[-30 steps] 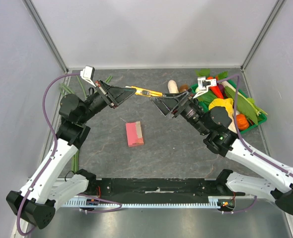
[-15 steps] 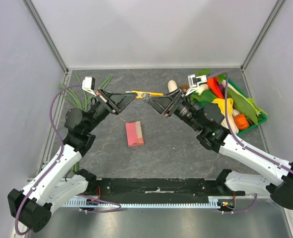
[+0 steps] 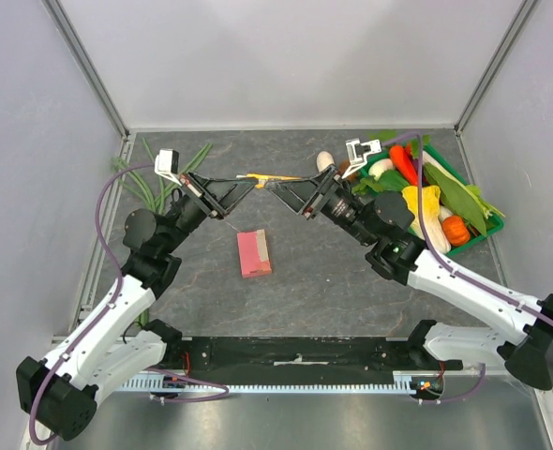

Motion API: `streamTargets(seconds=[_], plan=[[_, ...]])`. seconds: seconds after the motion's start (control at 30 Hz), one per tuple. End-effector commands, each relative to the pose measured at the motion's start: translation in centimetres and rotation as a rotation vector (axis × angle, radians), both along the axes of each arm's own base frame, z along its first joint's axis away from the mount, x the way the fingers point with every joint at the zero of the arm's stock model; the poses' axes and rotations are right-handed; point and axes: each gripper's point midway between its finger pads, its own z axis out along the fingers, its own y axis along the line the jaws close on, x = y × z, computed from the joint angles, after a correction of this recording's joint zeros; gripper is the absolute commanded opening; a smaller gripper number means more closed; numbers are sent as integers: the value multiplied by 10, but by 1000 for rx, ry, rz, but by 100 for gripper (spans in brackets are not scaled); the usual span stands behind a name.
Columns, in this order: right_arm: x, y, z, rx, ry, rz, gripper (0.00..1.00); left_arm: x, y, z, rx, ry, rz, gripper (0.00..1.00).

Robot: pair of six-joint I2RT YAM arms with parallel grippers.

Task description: Unpack the express box

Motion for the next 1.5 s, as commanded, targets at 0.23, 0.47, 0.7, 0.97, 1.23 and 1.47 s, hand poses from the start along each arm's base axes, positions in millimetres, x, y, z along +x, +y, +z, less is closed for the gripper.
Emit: streamTargets(seconds=[0.23, 0.47, 0.7, 0.97, 1.23, 1.47], plan=[[2, 2, 21, 56, -6, -1, 39, -9, 5, 1, -36, -6, -8, 2], [3, 9, 15, 34, 7, 15, 32, -9, 5, -9, -29, 16, -7, 2], [7, 12, 10, 0, 19, 9, 0, -8, 4, -10, -1, 9, 0, 23], [20, -8, -10, -141, 38, -130, 0, -3, 15, -42, 264, -5, 133, 79], [42, -36, -54, -370, 39, -319, 0, 23, 50, -120, 646, 200, 326, 80], [54, -31, -93, -561, 23, -410, 0, 39, 62, -203, 850, 357, 346, 80]])
